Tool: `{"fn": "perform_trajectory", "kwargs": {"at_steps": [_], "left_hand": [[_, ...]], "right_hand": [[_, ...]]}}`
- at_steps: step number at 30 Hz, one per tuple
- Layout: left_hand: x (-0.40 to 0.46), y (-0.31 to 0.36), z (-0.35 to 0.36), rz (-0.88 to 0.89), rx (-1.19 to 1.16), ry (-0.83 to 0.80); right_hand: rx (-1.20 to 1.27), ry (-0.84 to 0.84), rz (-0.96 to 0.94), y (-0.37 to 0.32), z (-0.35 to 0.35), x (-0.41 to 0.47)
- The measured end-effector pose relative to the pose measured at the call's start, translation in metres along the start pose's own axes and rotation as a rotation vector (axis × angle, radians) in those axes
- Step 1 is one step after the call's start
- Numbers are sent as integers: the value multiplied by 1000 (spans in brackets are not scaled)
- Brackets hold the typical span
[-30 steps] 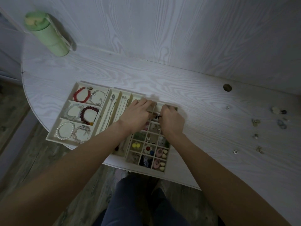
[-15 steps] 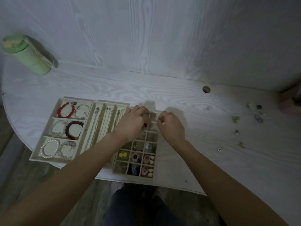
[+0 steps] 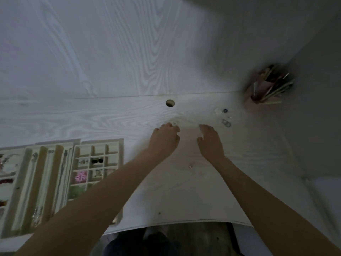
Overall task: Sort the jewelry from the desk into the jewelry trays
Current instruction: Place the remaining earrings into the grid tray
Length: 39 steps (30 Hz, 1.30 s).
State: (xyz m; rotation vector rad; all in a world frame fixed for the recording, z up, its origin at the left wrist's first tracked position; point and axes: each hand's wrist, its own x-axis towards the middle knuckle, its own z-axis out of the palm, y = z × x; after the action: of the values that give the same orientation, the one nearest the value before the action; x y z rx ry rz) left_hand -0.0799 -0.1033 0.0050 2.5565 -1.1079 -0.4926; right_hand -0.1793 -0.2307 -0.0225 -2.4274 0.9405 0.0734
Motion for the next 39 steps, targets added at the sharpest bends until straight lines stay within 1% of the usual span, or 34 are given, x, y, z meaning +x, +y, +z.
{"fn": "perform_trajectory", "kwargs": {"at_steps": [4,6,8,11,14,18,21,24,27,29,31,34,37,39], "left_hand": [[33,30,25,15,-127,-45],[46,39,38,27,-152,-65],[56,45,50,9,-139,-69],[68,54,66,-45,-125,-38],[76,63,74,-107,-135,14],[83,68,78,-125,-148,70],[83,66,77,-82,-130,73],[81,67,77,25,-19,80],[79,66,75,90,28,75],[77,64,73,87,-53,69],[72,62,72,54,-192,68],[60,57,63,-60,-466,84],[44,49,46,-140,-669,134],[32,38,33,-145,-733,180]], "right_hand": [[54,-69,56,38,-14,20],[88,-58,-1,51,-13,31],[59,-77,-32,57,-11,41],[32,-61,-70,57,-9,56],[81,-66,-33,55,-10,64],[80,-41,-34,55,-11,68],[38,-50,-28,58,-10,69],[-73,-39,-32,60,-11,63],[-148,2,22,58,-10,56],[-122,35,82,56,-8,54],[-80,54,113,56,-7,52],[16,79,106,56,-7,48],[129,71,113,54,-10,43],[227,68,121,48,-13,37]]}}
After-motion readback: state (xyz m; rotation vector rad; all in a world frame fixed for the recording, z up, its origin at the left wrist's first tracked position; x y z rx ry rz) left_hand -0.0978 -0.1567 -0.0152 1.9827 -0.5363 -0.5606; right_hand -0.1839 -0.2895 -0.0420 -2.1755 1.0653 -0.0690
